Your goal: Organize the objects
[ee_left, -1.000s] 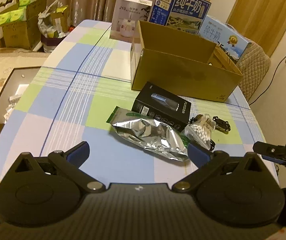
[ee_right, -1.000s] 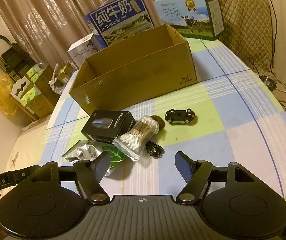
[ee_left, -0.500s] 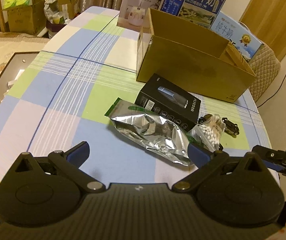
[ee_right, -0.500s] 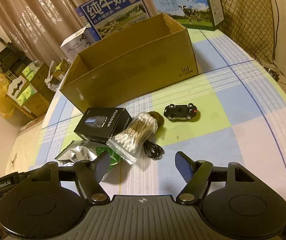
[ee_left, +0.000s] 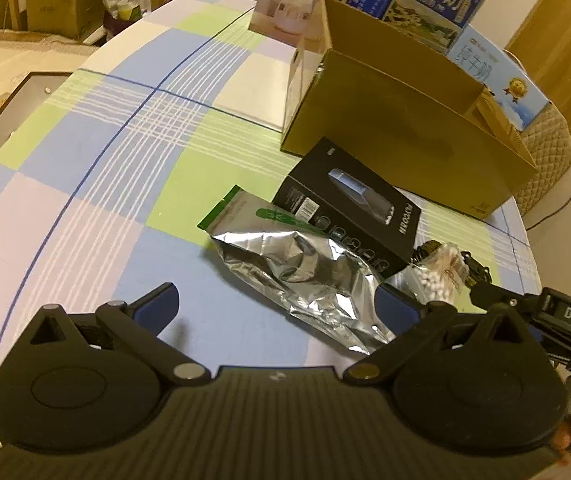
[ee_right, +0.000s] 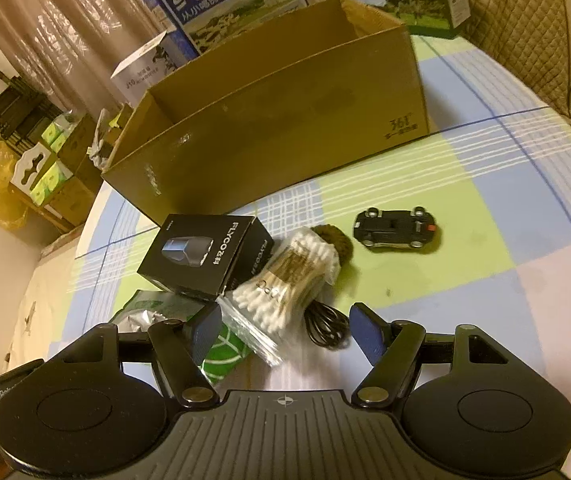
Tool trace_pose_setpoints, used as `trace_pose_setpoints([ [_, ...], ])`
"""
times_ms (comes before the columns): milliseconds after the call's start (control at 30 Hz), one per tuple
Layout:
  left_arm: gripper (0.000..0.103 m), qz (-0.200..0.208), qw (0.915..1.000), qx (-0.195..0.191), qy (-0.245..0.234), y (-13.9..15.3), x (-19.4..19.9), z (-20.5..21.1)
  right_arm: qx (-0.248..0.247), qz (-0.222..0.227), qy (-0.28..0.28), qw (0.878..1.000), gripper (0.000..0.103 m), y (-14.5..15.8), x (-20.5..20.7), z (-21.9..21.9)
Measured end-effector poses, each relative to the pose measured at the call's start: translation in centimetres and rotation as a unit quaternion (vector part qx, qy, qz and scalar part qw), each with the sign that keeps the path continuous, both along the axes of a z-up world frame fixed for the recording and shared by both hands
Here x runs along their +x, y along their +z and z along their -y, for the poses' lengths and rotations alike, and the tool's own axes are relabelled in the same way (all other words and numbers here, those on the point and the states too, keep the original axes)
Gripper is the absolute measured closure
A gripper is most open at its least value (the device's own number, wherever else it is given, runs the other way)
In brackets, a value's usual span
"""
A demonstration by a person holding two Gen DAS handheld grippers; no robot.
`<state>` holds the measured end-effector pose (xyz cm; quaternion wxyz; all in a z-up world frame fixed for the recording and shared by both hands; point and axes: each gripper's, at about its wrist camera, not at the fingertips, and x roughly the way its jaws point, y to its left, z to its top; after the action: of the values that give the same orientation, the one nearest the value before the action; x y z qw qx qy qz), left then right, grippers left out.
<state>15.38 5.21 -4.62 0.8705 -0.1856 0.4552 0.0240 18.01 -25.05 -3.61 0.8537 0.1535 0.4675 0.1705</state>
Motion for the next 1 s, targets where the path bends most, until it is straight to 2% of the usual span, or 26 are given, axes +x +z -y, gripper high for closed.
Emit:
trace_pose_setpoints([
  [367, 0.001, -0.011, 0.9995, -0.026, 0.015, -1.6, 1.8, -0.3, 0.031, -0.034, -0.03, 0.998, 0.035, -2.6, 3.2, -1.4],
  [500, 0.001, -0.014, 0.9994, -0.028, 0.01, -1.9, 2.4, 0.1, 0.024, -0.043, -0.033, 0.998, 0.035, -3.3, 4.1, -1.8],
  [600, 0.001, -0.018, 0.999, -0.038, 0.011, -2.2, 2.7, 0.1, 0.014, -0.047, -0.03, 0.998, 0.051, -3.7, 4.6, -2.2],
  [667, 0.001, -0.019, 0.9987, -0.046, 0.013, -2.4, 2.9, 0.1, 0.009, -0.046, -0.028, 0.999, 0.065, -3.8, 4.7, -2.3],
  [767, 0.001, -0.024, 0.998, -0.056, 0.017, -2.7, 3.2, 0.2, 0.0, -0.038, -0.021, 0.999, 0.078, -3.7, 4.6, -2.3],
  [867, 0.001, -0.034, 0.9971, -0.064, 0.019, -3.1, 3.7, 0.4, -0.004, -0.03, -0.009, 0.999, 0.083, -3.5, 4.4, -2.1],
  [1000, 0.001, -0.045, 0.9953, -0.082, 0.026, -3.7, 4.3, 0.9, -0.015, -0.016, 0.003, 1.0, 0.084, -2.8, 3.9, -2.2],
])
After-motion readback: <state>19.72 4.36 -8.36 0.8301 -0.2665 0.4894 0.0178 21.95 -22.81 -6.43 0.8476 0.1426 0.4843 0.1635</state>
